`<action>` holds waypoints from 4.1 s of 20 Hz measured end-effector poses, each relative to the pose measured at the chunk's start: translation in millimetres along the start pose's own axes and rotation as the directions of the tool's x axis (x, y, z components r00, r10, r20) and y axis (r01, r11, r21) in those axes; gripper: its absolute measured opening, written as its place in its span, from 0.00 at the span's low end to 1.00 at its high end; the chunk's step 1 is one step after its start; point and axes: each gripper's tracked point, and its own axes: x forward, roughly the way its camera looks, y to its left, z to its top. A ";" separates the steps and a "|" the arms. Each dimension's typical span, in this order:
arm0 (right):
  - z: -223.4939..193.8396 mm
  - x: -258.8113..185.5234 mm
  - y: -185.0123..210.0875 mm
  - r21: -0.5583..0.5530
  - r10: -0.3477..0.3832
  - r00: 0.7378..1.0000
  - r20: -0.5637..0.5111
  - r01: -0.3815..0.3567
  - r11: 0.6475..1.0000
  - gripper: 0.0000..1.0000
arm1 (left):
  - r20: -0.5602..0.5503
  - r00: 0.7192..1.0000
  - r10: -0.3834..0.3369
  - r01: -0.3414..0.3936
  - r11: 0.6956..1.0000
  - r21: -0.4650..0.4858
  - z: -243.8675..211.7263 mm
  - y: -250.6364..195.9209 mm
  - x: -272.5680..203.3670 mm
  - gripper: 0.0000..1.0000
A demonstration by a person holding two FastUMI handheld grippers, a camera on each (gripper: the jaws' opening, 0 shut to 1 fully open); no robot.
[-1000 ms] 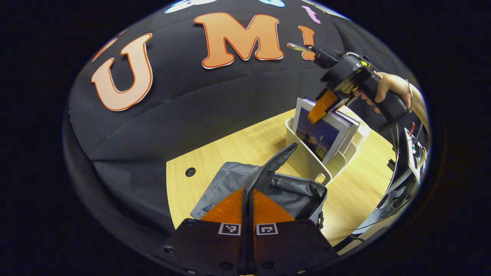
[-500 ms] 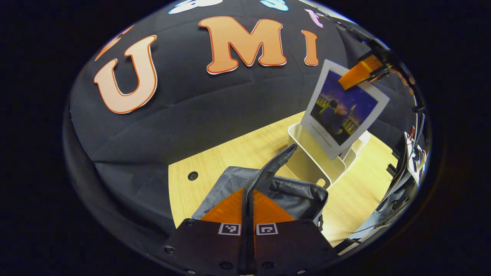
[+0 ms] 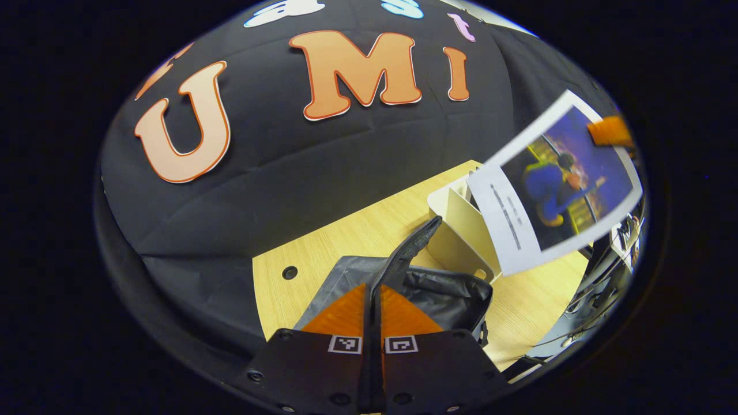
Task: Open the schoolbag, grab two books from the bookshelf and put them into the schoolbag.
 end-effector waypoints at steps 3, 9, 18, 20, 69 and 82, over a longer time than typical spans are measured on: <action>-51.1 6.7 -20.9 0.195 0.062 0.997 -0.037 -0.054 0.979 0.31 | 0.001 1.000 -0.002 0.002 1.000 0.010 2.8 0.9 0.0 0.01; -125.0 55.0 -32.3 0.368 0.137 0.988 -0.063 -0.105 0.924 0.31 | -0.004 1.000 -0.011 0.011 1.000 0.028 5.5 -6.6 -0.5 0.01; -180.3 155.2 -4.8 0.444 0.122 0.984 -0.131 -0.052 0.895 0.31 | 0.016 1.000 -0.004 0.003 0.998 0.058 16.8 -15.3 -7.2 0.01; -188.4 172.0 3.0 0.456 0.109 0.983 -0.150 -0.029 0.890 0.31 | 0.021 1.000 -0.012 0.010 0.998 0.065 18.1 -18.6 -6.1 0.01; -30.2 55.5 -112.2 -0.109 -0.262 0.952 -0.161 0.246 0.963 0.98 | -0.015 0.998 -0.067 0.068 0.997 0.030 -18.1 -25.9 -4.2 0.01; 28.6 162.5 -100.4 -0.440 -0.343 0.903 -0.258 0.207 0.874 0.98 | -0.050 0.998 -0.029 0.029 1.000 -0.001 -31.1 -13.8 -6.2 0.01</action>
